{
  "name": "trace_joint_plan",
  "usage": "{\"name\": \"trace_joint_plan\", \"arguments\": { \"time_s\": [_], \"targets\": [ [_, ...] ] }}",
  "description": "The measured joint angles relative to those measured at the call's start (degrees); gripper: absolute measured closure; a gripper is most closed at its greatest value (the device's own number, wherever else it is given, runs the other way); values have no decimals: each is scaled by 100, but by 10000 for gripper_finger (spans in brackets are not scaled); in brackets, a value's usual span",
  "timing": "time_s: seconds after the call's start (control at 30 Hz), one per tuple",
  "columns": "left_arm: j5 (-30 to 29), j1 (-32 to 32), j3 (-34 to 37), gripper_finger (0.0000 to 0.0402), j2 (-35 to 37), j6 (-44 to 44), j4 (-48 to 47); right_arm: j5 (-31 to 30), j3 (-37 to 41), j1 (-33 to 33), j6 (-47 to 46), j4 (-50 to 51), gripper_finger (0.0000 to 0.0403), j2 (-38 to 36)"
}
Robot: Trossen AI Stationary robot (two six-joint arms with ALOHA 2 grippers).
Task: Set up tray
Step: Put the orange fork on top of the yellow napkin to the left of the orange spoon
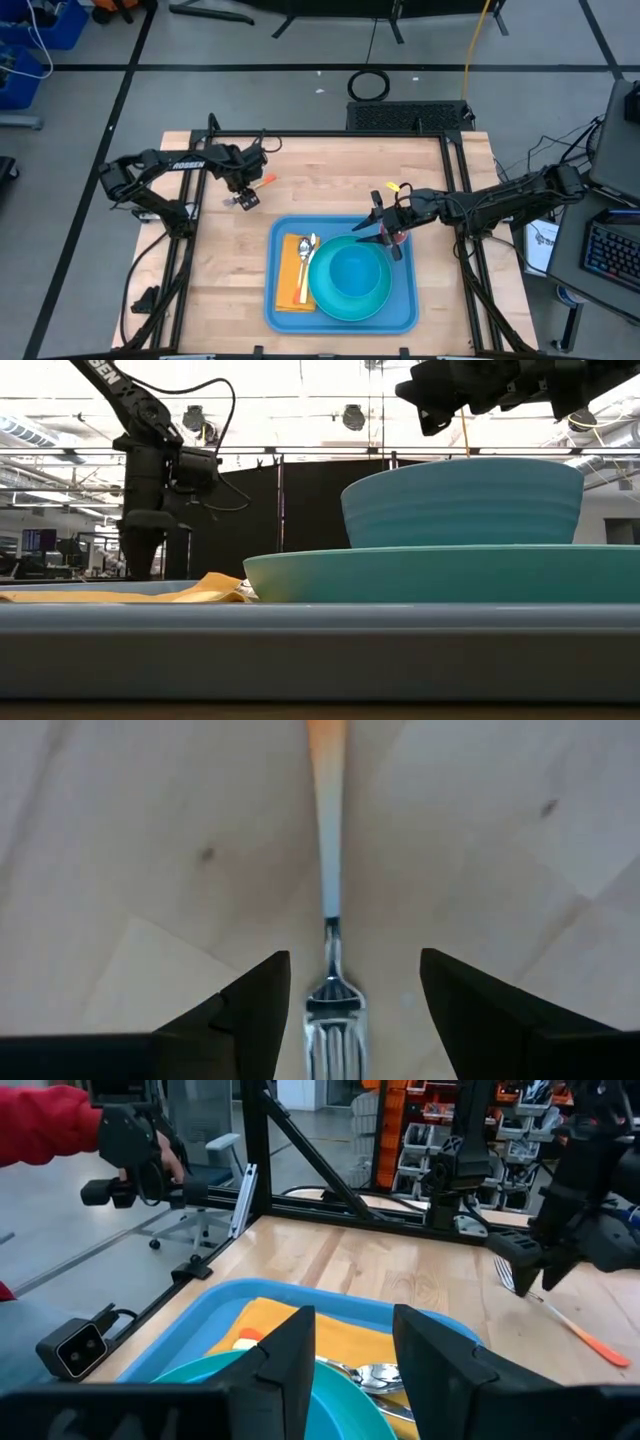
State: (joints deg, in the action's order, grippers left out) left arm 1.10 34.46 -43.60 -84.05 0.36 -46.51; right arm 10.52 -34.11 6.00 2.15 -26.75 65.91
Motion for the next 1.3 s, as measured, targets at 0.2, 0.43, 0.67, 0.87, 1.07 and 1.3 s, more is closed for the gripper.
{"name": "trace_joint_plan", "arguments": {
  "time_s": [0.2,0.43,0.67,0.87,1.07,1.3],
  "targets": [
    [-6,2,200,172,0,74,560,-16,-2,0,0,0,277,0],
    [-124,-2,215,172,0,194,667,-167,-4,-2,0,35,277,61],
    [-120,35,215,172,0,256,721,-168,-7,-4,2,-52,277,136],
    [18,35,426,172,0,308,963,-160,-9,-2,1,-54,277,136],
    [25,35,575,172,26,267,1124,-157,-9,-3,1,-71,277,136],
    [83,35,584,202,17,370,1262,-162,-9,-2,0,-89,277,136]
  ]
}}
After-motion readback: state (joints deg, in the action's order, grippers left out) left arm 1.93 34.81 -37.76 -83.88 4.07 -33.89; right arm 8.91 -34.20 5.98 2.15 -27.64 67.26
